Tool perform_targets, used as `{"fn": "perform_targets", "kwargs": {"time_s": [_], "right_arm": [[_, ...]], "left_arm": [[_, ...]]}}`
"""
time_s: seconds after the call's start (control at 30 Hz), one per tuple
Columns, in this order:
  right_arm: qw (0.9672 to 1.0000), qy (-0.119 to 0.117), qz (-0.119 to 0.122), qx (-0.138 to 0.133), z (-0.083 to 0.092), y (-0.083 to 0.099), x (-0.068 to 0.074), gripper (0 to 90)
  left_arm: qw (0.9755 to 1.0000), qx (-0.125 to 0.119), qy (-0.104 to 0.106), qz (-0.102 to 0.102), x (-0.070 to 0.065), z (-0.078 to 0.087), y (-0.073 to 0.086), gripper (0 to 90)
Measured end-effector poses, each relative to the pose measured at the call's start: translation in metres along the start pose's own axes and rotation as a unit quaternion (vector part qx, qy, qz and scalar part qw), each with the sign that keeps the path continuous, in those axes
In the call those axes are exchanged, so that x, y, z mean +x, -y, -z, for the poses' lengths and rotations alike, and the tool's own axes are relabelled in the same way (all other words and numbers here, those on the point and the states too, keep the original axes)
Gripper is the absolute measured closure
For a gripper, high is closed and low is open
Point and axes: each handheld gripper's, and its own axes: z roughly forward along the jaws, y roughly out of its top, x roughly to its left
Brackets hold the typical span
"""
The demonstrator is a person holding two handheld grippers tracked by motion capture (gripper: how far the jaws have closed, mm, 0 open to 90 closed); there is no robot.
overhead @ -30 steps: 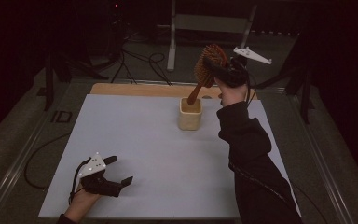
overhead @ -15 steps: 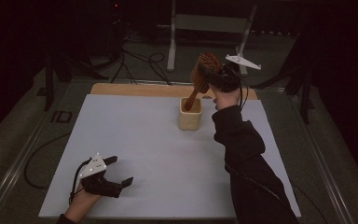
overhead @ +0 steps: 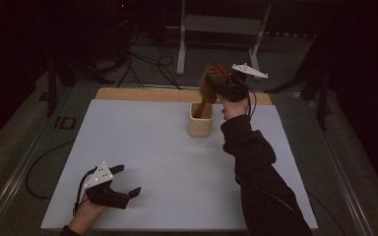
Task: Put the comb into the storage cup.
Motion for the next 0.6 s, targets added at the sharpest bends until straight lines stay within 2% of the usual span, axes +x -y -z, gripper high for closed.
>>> {"fn": "perform_targets", "kwargs": {"time_s": [0.2, 0.6], "right_arm": [[0.9999, 0.002, 0.006, 0.010, -0.003, 0.007, 0.001, 50.9], [0.9997, -0.003, -0.001, 0.026, -0.011, 0.024, -0.002, 50.9]], "left_arm": [[1.0000, 0.001, 0.002, -0.001, -0.001, 0.000, 0.000, 0.0], [1.0000, 0.002, 0.002, -0.003, -0.001, 0.000, 0.001, 0.0]]}}
